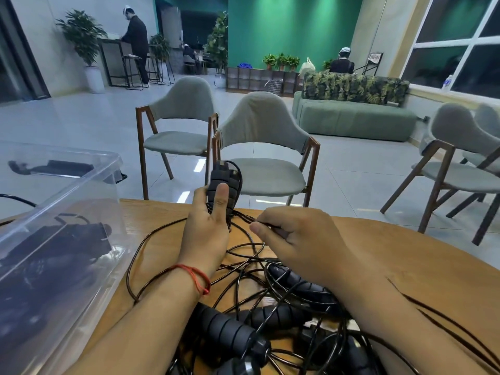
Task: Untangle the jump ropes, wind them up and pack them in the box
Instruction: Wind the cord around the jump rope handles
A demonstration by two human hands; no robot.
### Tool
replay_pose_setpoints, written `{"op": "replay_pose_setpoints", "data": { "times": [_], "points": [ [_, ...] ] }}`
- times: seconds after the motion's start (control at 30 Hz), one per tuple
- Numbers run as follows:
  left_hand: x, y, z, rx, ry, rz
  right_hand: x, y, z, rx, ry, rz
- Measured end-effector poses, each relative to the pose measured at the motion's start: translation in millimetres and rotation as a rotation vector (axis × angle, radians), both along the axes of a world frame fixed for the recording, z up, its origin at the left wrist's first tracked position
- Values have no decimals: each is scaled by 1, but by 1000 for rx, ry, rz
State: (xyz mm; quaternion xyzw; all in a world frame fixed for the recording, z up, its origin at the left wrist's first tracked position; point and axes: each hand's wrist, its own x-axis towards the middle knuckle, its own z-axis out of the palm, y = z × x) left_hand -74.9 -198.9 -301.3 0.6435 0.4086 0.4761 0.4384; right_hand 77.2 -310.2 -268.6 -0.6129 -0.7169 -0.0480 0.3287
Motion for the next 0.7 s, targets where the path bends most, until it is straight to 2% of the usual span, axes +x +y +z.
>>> {"op": "replay_pose_setpoints", "data": {
  "times": [0.1,0.27,0.33,0.43,0.53,0.6,0.7],
  "points": [
    [0,-9,1,83,103,-69,-5,1,-4,-19,6,22],
    [-1,-23,2,142,91,-336,1,4,-3,40,255,10],
    [-2,-24,3,166,156,-404,1,4,-3,44,297,14],
    [1,-23,0,242,297,-349,1,3,-3,26,277,30],
    [4,-19,-3,249,417,-255,-1,3,-3,-19,158,62],
    [4,-16,-5,273,500,-185,0,1,2,3,90,61],
    [2,-12,-7,287,601,-102,14,-5,17,69,88,53]
  ]
}}
